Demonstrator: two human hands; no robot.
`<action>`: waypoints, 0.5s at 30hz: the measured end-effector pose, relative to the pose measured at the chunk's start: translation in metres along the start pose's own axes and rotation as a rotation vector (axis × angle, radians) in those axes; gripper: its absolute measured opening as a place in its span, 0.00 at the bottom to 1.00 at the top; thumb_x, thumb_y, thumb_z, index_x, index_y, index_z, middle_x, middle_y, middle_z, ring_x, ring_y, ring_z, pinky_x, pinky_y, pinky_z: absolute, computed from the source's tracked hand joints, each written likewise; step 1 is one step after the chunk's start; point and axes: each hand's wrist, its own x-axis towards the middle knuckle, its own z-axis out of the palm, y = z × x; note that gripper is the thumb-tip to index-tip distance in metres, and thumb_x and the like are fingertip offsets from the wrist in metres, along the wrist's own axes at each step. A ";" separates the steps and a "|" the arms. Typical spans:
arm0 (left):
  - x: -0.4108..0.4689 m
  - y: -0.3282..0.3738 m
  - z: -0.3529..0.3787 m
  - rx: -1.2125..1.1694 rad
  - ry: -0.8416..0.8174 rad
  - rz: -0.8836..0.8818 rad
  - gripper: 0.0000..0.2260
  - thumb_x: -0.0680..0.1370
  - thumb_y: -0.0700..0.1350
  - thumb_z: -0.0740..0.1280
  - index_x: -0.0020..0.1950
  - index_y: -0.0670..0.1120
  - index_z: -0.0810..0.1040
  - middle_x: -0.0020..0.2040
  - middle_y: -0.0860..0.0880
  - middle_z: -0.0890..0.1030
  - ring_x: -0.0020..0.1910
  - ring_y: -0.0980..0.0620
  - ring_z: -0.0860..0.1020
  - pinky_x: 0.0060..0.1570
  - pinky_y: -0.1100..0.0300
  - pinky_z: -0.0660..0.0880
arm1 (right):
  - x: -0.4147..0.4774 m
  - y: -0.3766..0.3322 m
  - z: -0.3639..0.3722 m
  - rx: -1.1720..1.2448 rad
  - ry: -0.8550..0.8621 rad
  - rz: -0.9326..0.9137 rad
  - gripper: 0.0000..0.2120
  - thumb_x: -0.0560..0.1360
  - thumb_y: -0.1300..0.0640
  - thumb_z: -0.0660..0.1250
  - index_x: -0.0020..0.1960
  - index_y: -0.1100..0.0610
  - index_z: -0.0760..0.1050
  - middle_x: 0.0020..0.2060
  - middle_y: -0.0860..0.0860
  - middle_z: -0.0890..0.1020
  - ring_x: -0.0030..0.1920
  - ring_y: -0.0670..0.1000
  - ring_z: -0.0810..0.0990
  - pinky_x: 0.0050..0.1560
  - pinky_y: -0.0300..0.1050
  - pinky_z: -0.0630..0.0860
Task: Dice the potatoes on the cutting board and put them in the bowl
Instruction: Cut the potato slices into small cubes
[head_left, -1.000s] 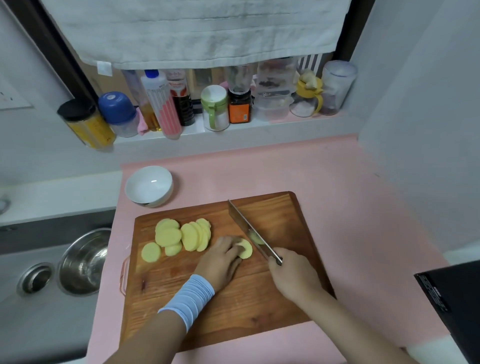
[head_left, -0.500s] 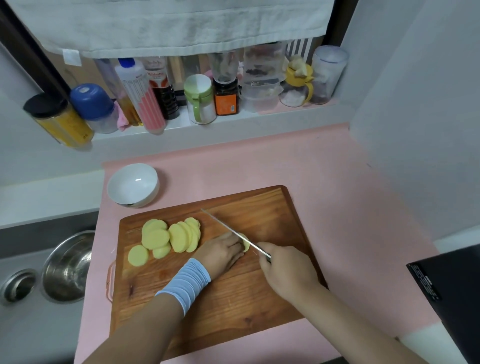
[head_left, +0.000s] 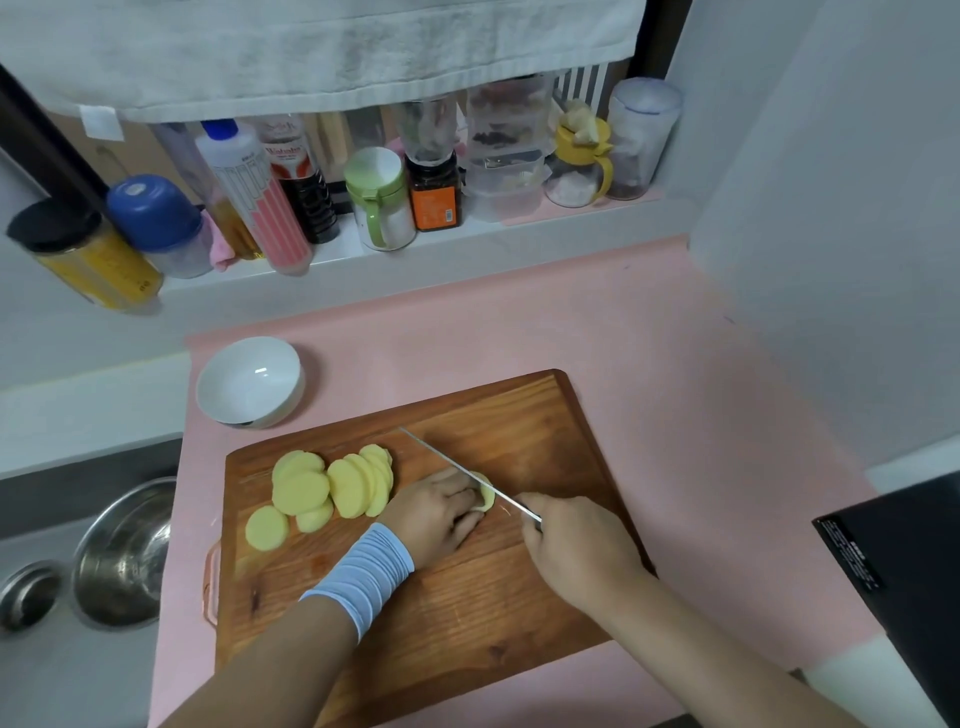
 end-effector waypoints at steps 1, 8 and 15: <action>0.000 0.000 0.001 -0.005 0.004 -0.004 0.06 0.78 0.45 0.69 0.46 0.44 0.83 0.48 0.51 0.81 0.50 0.51 0.79 0.50 0.57 0.78 | 0.001 0.000 0.000 0.004 -0.012 0.010 0.11 0.82 0.49 0.56 0.54 0.48 0.77 0.41 0.50 0.83 0.44 0.55 0.82 0.40 0.47 0.74; -0.003 0.000 0.003 -0.018 0.015 -0.036 0.07 0.79 0.47 0.68 0.49 0.45 0.83 0.49 0.52 0.81 0.50 0.53 0.78 0.51 0.60 0.78 | 0.019 0.003 -0.001 0.087 -0.098 0.043 0.13 0.83 0.51 0.56 0.47 0.51 0.77 0.36 0.48 0.80 0.37 0.50 0.78 0.35 0.43 0.68; -0.005 0.003 0.003 -0.005 0.030 -0.043 0.06 0.79 0.46 0.69 0.49 0.45 0.83 0.49 0.52 0.80 0.49 0.53 0.77 0.51 0.62 0.76 | 0.022 0.005 0.001 0.118 -0.099 0.038 0.14 0.83 0.49 0.57 0.55 0.49 0.81 0.42 0.49 0.84 0.44 0.53 0.82 0.39 0.44 0.71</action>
